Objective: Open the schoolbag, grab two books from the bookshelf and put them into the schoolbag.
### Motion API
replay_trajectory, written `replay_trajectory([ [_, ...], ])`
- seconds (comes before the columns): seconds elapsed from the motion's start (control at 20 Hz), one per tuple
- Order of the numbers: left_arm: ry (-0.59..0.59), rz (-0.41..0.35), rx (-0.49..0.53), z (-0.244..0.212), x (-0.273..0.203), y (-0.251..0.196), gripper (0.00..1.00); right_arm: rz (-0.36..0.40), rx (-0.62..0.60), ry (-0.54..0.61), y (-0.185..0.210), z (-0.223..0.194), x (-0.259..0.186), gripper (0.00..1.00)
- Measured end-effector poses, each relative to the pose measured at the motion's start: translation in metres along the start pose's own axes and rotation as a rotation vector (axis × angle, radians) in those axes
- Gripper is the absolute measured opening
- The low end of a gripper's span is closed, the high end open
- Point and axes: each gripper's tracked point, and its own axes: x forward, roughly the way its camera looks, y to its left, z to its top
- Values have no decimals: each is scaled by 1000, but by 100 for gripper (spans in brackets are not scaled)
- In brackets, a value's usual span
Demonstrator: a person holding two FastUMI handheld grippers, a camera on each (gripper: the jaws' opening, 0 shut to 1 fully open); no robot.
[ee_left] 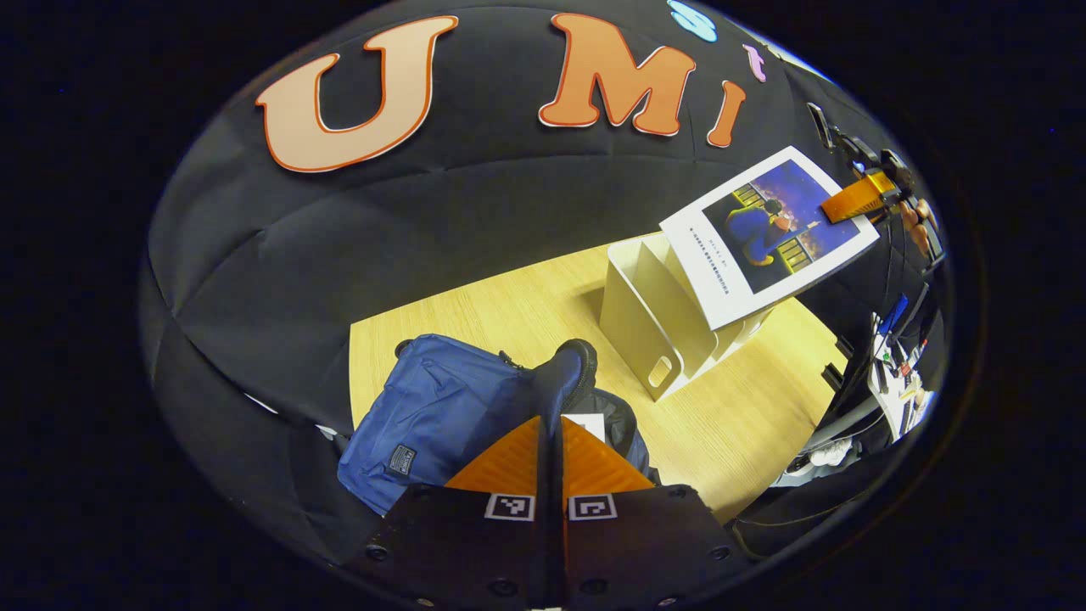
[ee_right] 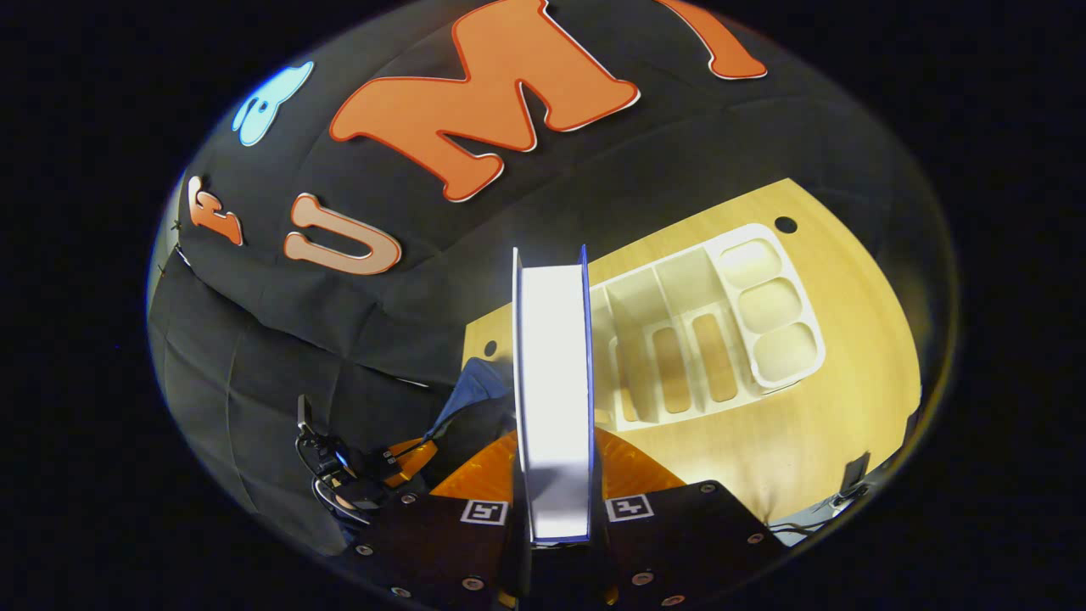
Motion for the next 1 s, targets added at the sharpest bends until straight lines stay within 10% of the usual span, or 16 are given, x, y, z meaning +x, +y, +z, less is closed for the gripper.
replay_trajectory([
  [0.3,0,4,-6,0,1,0,1,112,95,111,34,-70,62,27],
  [1.0,1,0,-12,1,3,5,1,75,213,165,35,-136,137,27],
])
